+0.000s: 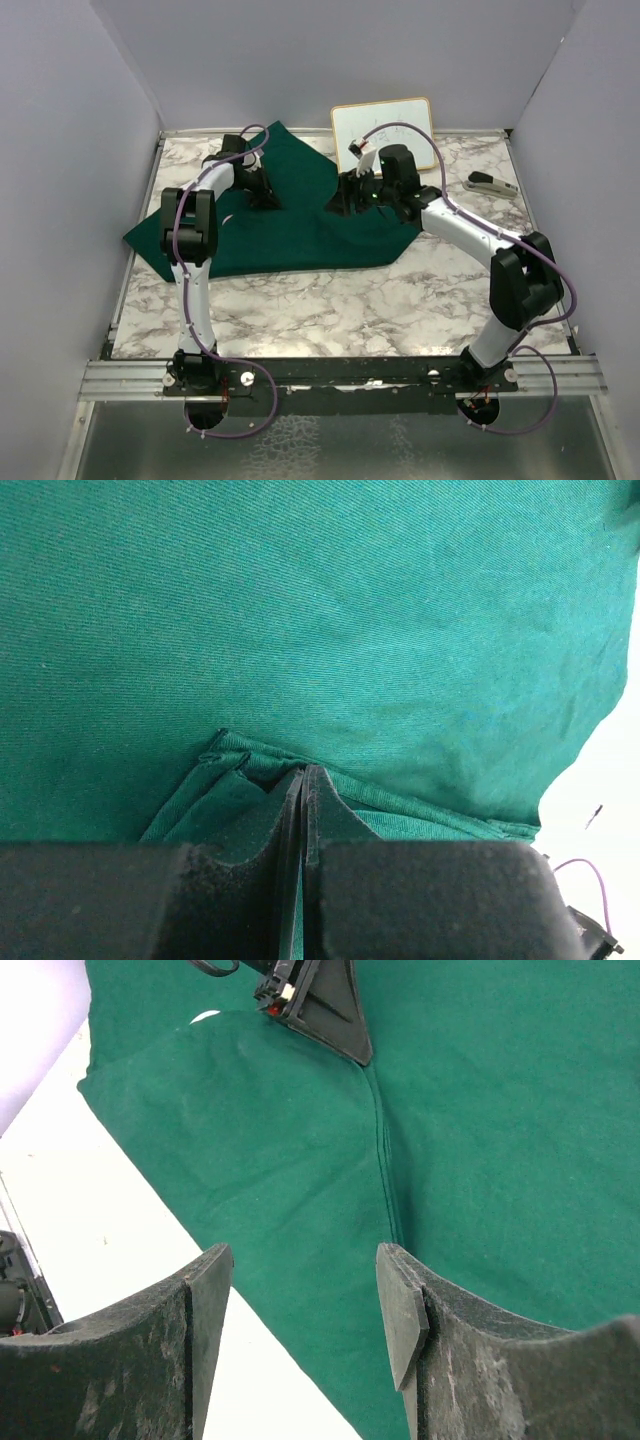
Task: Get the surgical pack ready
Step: Pack the surgical kit at the center of the board.
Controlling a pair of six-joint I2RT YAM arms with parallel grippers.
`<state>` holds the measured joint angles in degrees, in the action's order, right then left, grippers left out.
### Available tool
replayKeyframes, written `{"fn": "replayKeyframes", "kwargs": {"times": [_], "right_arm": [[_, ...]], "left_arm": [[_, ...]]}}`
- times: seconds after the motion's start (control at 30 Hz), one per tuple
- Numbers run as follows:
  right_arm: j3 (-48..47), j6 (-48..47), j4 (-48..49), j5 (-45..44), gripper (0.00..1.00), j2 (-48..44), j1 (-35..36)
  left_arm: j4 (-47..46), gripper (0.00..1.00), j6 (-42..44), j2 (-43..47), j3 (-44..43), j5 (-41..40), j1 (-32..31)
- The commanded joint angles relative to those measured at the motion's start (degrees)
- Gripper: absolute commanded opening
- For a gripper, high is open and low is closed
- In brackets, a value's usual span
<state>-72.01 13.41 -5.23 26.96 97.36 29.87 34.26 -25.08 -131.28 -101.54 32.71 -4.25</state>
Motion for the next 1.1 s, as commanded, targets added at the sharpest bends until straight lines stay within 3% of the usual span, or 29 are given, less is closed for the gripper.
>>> {"fn": "replayKeyframes", "kwargs": {"times": [0.0,0.2,0.33,0.43,0.57,0.67,0.73,0.83,0.93,1.07], "right_arm": [[-1.49,1.71,-0.88,2.73,0.6,1.25,-0.17],[-6.69,3.09,-1.53,6.18,0.6,7.2,-0.07],[-11.3,4.86,-3.9,6.48,0.6,11.79,-0.03],[-12.57,3.29,-8.0,-0.46,0.6,11.76,-0.1],[-13.81,1.38,-9.02,-1.03,0.6,11.19,-0.01],[-18.68,2.43,-10.75,1.12,0.6,14.84,0.97],[-21.09,2.95,-10.72,1.19,0.6,16.89,2.4],[-22.31,4.75,-10.55,1.31,0.6,17.93,4.07],[-19.87,6.12,-11.02,-4.23,0.6,15.55,3.97],[-16.73,3.77,-11.96,-4.37,0.61,12.09,3.53]], "left_arm": [[1.46,0.05,1.86,-3.19,0.12,-3.65,-0.01],[-0.42,0.05,2.67,-2.75,4.72,-5.26,0.12],[1.19,0.1,3.98,-1.31,1.16,-5.64,0.12],[3.22,0.28,4.69,1.58,-3.1,-6.6,0.17],[5.84,0.54,6.18,6.7,-9.92,-8.17,0.12],[6.51,0.64,7.18,12.1,-10.68,-10.46,1.06],[6.91,0.67,7.66,16.9,-7.22,-13.05,2.8],[3.23,0.7,6.75,27.53,5.88,-16.22,6.89],[-2.0,0.72,4.67,37.98,19.09,-15.19,11.47],[-3.64,0.74,5.91,45.97,30.06,-18.83,15.12]]}}
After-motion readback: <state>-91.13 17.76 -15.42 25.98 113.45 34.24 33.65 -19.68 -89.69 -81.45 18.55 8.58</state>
